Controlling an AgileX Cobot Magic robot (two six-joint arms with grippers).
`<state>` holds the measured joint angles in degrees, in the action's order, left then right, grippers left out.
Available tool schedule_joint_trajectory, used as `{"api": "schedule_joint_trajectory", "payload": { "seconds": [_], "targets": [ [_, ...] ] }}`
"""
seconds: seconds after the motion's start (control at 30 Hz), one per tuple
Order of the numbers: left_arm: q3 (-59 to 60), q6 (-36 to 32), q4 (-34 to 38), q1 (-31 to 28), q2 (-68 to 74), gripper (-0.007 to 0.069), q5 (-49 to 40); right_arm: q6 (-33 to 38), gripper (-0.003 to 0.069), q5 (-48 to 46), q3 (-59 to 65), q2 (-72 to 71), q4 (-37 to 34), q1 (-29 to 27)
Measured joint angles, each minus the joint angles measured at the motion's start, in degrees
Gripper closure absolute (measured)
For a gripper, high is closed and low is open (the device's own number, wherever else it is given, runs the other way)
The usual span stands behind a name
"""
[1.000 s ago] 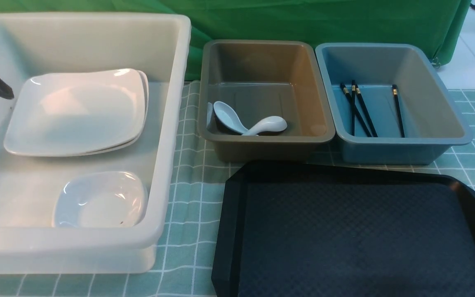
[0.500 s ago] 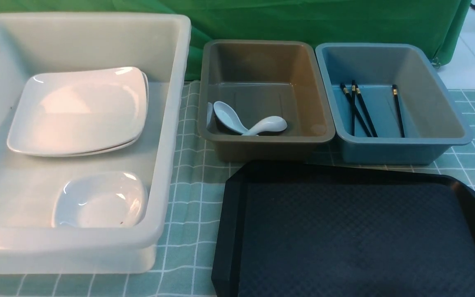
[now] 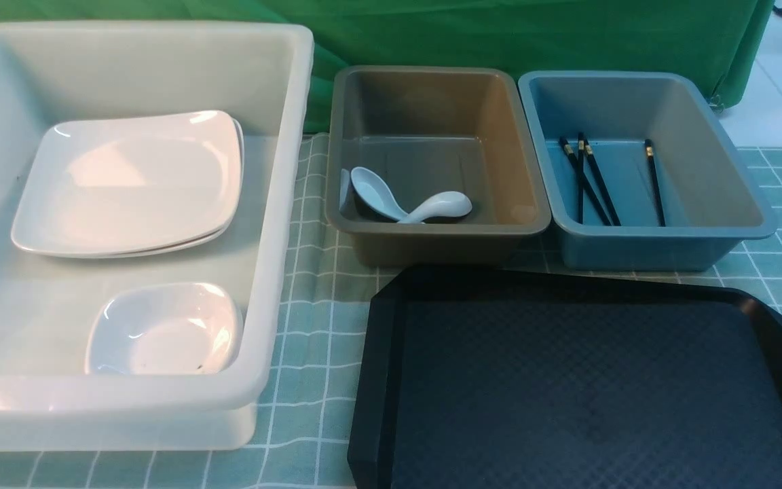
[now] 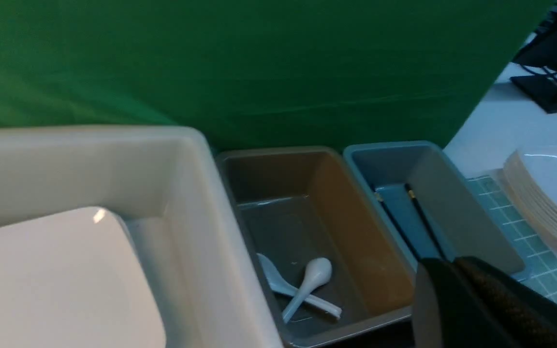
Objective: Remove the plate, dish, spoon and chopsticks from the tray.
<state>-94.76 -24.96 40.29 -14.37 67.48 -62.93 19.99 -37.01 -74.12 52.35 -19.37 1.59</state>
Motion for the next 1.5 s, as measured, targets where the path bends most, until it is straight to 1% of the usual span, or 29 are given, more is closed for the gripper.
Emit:
{"api": "schedule_joint_trajectory", "payload": {
  "seconds": [0.2,0.33,0.43,0.57,0.67,0.73,0.83,0.87,0.97,1.1,1.4,1.5],
  "targets": [
    [8.6,-0.4,1.9,0.7,-9.8,0.0624,2.0,4.4,0.0640,1.3,5.4,-7.9,-0.9,6.5],
    [21.1,-1.6,1.9,0.7,-19.3,0.0624,9.3,6.5,0.0641,8.4,14.4,-16.9,-1.1,11.3],
    [28.5,-2.5,1.9,0.7,-24.5,0.0624,13.5,6.7,0.0641,15.4,21.4,-23.6,-1.1,12.3],
    [38.8,-3.8,1.9,0.7,-31.1,0.0624,18.0,6.7,0.0641,23.6,30.1,-31.9,-1.0,12.4],
    [45.5,-4.6,1.9,0.7,-34.8,0.0624,21.3,6.7,0.0636,27.8,35.0,-36.7,-1.0,12.4],
    [49.1,-4.8,1.9,0.7,-36.8,0.0624,22.8,6.7,0.0617,31.4,38.1,-39.8,-1.0,12.4],
    [53.7,-4.9,1.9,0.7,-39.6,0.0624,23.4,6.8,0.0566,35.5,41.1,-42.9,-1.0,12.4],
    [54.5,-4.9,1.8,0.7,-40.3,0.0623,23.3,6.8,0.0546,36.5,41.5,-43.3,-1.0,12.4],
    [55.8,-3.2,1.8,0.7,-42.5,0.0618,22.3,6.9,0.0444,40.5,41.8,-43.8,-1.0,12.4],
    [55.8,-2.4,1.8,0.7,-43.1,0.0616,22.1,6.9,0.0391,41.8,41.8,-43.9,-1.0,12.4],
    [55.8,-1.9,1.2,0.7,-43.1,0.0615,21.7,6.9,0.0377,41.8,41.8,-43.9,-1.0,12.4],
    [55.8,-1.9,-0.3,0.7,-43.1,0.0615,21.7,6.9,0.0377,41.8,41.8,-43.9,-0.9,12.4]
  ]
}}
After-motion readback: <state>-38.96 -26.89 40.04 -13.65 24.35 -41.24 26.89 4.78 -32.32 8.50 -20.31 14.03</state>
